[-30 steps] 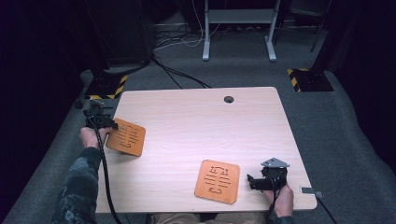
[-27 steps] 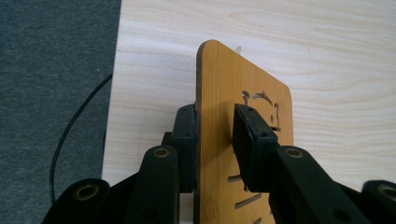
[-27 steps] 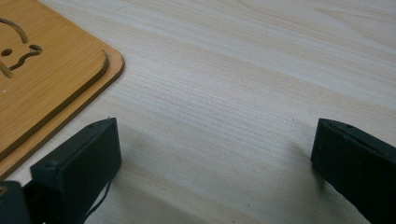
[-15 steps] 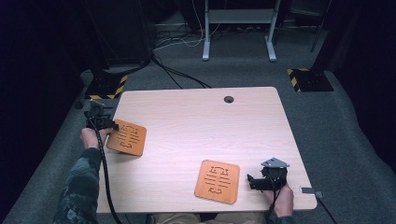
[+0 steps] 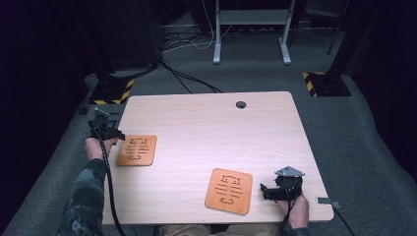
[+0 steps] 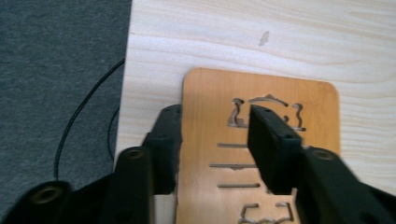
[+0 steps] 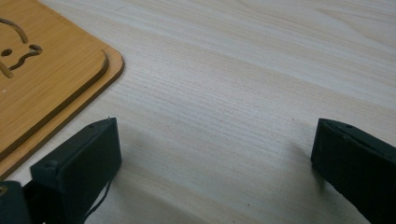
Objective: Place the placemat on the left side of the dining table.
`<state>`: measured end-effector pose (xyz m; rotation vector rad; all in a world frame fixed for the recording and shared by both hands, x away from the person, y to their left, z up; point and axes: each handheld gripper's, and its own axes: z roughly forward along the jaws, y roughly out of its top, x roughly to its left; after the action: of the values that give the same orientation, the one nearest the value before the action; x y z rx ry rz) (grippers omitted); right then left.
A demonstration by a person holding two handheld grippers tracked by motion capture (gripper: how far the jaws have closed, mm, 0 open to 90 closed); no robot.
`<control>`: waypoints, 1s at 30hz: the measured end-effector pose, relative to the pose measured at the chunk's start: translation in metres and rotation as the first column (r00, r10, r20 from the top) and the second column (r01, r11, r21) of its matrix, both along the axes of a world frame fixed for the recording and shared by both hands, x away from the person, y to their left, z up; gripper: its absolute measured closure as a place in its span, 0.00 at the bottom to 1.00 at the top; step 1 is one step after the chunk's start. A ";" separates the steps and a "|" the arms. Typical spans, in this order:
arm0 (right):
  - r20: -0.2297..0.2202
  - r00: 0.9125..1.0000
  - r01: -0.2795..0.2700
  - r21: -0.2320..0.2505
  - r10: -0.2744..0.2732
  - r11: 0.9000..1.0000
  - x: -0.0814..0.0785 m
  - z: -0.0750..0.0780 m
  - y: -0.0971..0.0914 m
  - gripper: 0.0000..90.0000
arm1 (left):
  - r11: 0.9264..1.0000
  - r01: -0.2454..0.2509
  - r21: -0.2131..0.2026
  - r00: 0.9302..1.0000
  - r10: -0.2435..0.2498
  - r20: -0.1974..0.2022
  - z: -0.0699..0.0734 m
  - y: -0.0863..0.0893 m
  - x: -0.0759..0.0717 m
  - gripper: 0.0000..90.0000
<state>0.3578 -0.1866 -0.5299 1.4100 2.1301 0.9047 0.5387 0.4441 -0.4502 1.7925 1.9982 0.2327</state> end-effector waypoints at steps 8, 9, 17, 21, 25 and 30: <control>0.003 1.000 -0.002 -0.003 0.002 1.000 0.000 0.000 0.000 0.01 | 1.000 0.021 0.014 1.000 -0.021 0.016 0.002 -0.006 -0.004 0.36; 0.003 1.000 -0.002 -0.003 0.002 1.000 0.000 0.000 -0.001 0.01 | 0.999 0.034 0.022 0.999 -0.035 0.022 0.003 -0.007 -0.005 0.35; 0.003 1.000 -0.002 -0.003 0.002 1.000 0.000 0.000 -0.001 0.01 | 0.996 0.088 0.004 0.994 -0.089 0.068 0.009 -0.018 -0.017 0.24; 0.003 1.000 -0.002 -0.003 0.002 1.000 0.000 0.000 -0.001 0.01 | 0.994 0.110 0.020 0.988 -0.111 0.107 0.017 -0.027 -0.023 0.20; 0.003 1.000 -0.002 -0.003 0.002 1.000 0.000 0.000 -0.001 0.01 | 0.989 0.143 0.042 0.981 -0.148 0.124 0.018 -0.037 -0.032 0.18; 0.002 1.000 -0.003 0.000 0.003 1.000 0.000 0.000 0.000 0.01 | 0.985 0.165 0.048 0.973 -0.170 0.154 0.017 -0.046 -0.047 0.17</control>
<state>0.3581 -0.1870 -0.5299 1.4058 2.1315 0.9061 0.4916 0.3982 -0.4333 1.8899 1.7345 0.3459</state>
